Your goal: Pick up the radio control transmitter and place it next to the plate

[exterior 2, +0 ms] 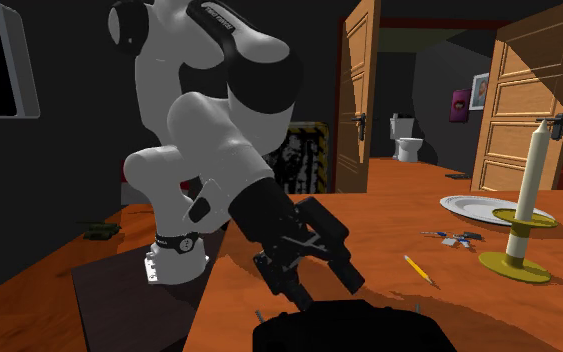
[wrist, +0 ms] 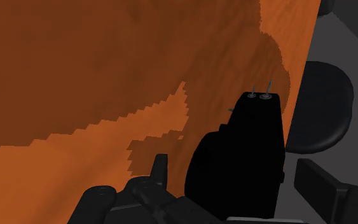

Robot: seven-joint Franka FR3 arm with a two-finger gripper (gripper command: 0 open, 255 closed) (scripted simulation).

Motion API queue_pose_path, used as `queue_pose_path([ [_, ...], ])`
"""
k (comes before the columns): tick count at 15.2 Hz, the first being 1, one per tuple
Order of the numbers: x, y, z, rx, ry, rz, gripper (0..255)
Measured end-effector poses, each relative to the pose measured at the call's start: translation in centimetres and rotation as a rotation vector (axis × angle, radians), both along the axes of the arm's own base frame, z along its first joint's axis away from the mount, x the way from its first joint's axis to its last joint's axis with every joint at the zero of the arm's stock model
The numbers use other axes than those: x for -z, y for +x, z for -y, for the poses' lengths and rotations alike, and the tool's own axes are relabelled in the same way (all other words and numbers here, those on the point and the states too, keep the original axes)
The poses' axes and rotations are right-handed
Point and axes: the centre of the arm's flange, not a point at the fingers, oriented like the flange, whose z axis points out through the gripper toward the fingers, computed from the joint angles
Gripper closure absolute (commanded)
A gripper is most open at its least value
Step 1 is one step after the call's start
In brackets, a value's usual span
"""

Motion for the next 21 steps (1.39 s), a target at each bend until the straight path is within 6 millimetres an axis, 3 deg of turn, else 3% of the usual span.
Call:
queue_pose_path([
  [8,1.01,0.99,-0.18,0.001,0.001,0.001,0],
  [9,1.01,0.99,-0.18,0.001,0.001,0.001,255],
  [21,0.38,0.92,-0.20,0.000,0.001,0.000,255],
])
